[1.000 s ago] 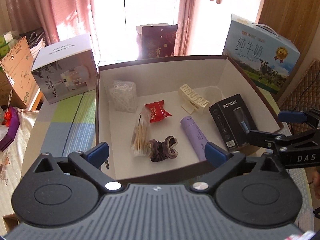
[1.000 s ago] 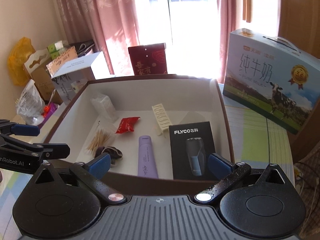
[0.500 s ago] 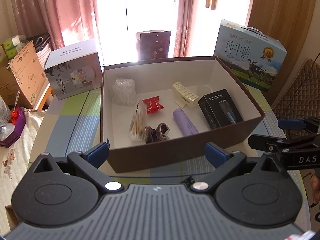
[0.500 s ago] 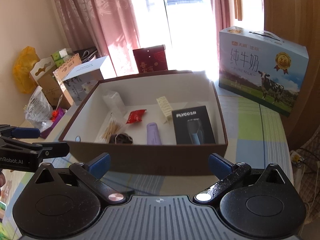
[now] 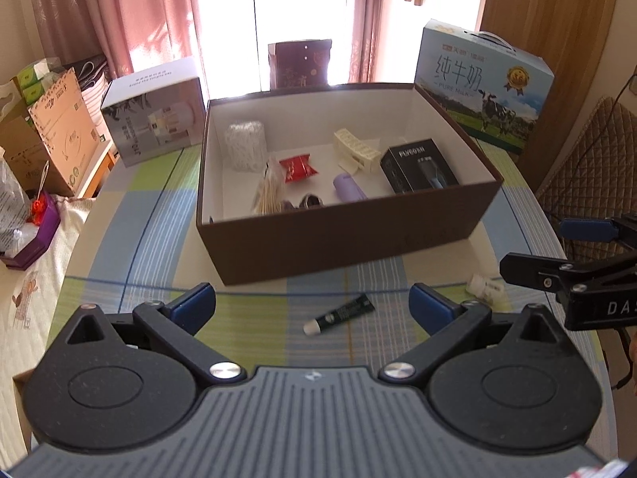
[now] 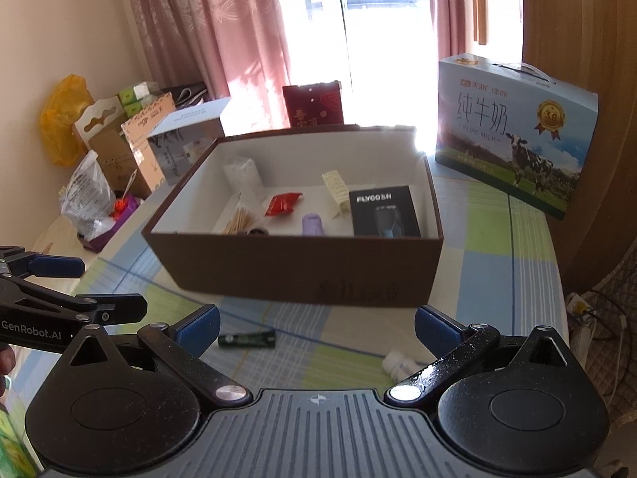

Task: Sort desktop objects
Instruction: 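Withdraw both open tools from the brown box back toward the table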

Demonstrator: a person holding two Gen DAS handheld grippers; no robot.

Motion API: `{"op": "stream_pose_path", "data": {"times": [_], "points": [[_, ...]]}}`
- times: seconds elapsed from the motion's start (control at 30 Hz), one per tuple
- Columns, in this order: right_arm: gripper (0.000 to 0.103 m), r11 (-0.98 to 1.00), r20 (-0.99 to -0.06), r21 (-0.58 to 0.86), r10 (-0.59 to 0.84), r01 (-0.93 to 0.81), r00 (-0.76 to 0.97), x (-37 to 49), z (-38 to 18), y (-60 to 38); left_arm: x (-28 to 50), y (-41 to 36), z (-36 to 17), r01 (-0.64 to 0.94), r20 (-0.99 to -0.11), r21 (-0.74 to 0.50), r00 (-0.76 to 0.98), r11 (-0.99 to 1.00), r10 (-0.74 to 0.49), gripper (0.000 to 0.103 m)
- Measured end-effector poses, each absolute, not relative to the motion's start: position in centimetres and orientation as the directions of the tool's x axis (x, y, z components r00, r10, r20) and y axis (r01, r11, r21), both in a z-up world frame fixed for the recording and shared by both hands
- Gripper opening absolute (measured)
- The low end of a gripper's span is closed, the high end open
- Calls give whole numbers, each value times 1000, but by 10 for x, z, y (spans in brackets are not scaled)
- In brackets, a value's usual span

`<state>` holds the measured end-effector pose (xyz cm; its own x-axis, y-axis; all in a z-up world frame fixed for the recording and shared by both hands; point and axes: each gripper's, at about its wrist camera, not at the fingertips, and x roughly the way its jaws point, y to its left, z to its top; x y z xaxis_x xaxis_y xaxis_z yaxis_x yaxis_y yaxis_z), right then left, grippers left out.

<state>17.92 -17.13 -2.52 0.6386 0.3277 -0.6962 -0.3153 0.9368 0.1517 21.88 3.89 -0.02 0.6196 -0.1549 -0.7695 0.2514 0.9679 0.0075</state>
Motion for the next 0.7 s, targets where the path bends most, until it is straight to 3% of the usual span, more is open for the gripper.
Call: {"op": "stream_pose_path", "data": {"times": [0.23,0.53,0.7], "points": [[101,933,-691,163,340,-321,638,159,-27,-175,196,35,-2,254,-768,11,621,967,-154,102],[101,919,-656,279,394,-278,644,143,-25,-198,176,27,-6,266,-771,15,617,964,-158,102],[101,923,-681,217,376,-318,628,135,-27,-201,169,24,-12,267,-774,29,616,963,-148,102]]}}
